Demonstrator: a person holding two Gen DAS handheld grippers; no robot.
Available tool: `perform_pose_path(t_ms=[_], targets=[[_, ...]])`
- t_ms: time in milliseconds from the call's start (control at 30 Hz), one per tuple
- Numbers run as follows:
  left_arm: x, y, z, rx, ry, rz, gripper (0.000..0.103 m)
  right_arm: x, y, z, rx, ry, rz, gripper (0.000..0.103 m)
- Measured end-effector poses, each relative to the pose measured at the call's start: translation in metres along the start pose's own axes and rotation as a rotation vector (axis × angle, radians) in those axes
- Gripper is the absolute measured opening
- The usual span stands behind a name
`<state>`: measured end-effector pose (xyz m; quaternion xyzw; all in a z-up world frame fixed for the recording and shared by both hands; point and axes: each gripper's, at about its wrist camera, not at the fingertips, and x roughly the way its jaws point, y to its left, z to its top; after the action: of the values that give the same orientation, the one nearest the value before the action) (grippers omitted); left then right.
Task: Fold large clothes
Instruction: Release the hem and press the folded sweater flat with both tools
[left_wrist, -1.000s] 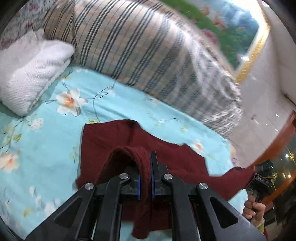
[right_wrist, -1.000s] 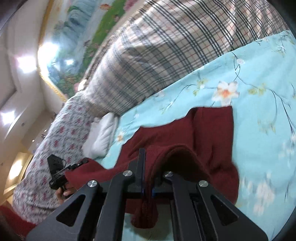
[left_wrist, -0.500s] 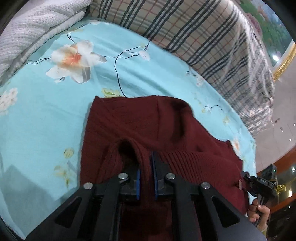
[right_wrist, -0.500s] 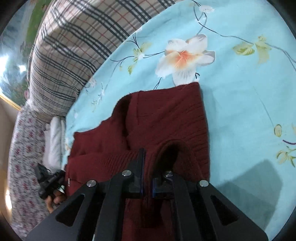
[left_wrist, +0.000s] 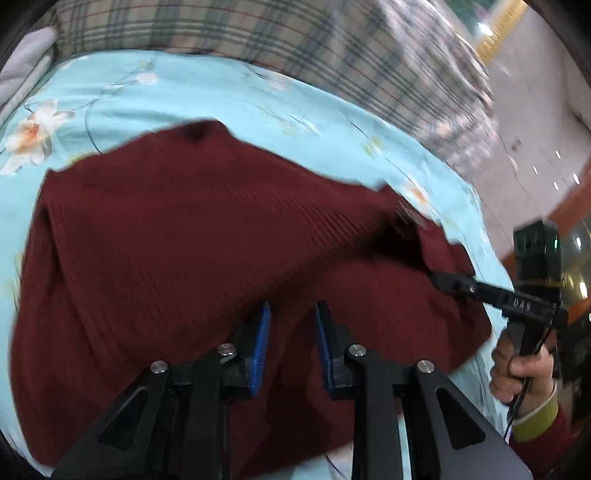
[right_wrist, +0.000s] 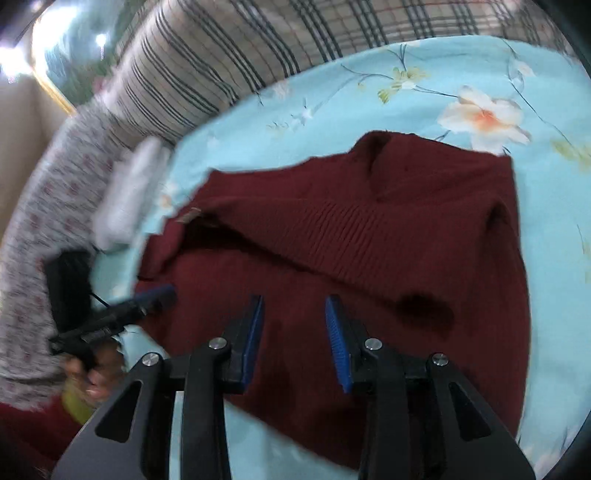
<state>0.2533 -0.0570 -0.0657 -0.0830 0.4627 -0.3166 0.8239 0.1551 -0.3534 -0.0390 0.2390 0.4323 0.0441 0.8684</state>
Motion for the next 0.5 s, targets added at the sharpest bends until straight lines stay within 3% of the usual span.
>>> perform_pose_path(t_ms=[67, 167, 233, 300, 400, 500], targets=[[0.001, 0.027, 0.023, -0.062, -0.031, 0.007, 0.007, 0.007, -0.018, 0.017, 0.045, -0.02, -0.014, 0.033], [-0.003, 0.064, 0.046, -0.138, -0.08, 0.081, 0.008, 0.004, -0.056, 0.037, 0.161, -0.091, -0.141, 0.034], [-0.011, 0.092, 0.051, -0.211, -0.107, 0.132, 0.008, -0.004, -0.088, 0.042, 0.281, -0.153, -0.135, 0.034], [-0.021, 0.114, 0.045, -0.286, -0.128, 0.139, 0.008, -0.01, -0.103, 0.039, 0.345, -0.185, -0.12, 0.034], [-0.04, 0.131, 0.031, -0.341, -0.15, 0.123, 0.008, -0.018, -0.097, 0.028, 0.333, -0.192, -0.129, 0.034], [-0.061, 0.123, 0.006, -0.345, -0.157, 0.132, 0.009, -0.02, -0.079, 0.016, 0.304, -0.184, -0.115, 0.034]])
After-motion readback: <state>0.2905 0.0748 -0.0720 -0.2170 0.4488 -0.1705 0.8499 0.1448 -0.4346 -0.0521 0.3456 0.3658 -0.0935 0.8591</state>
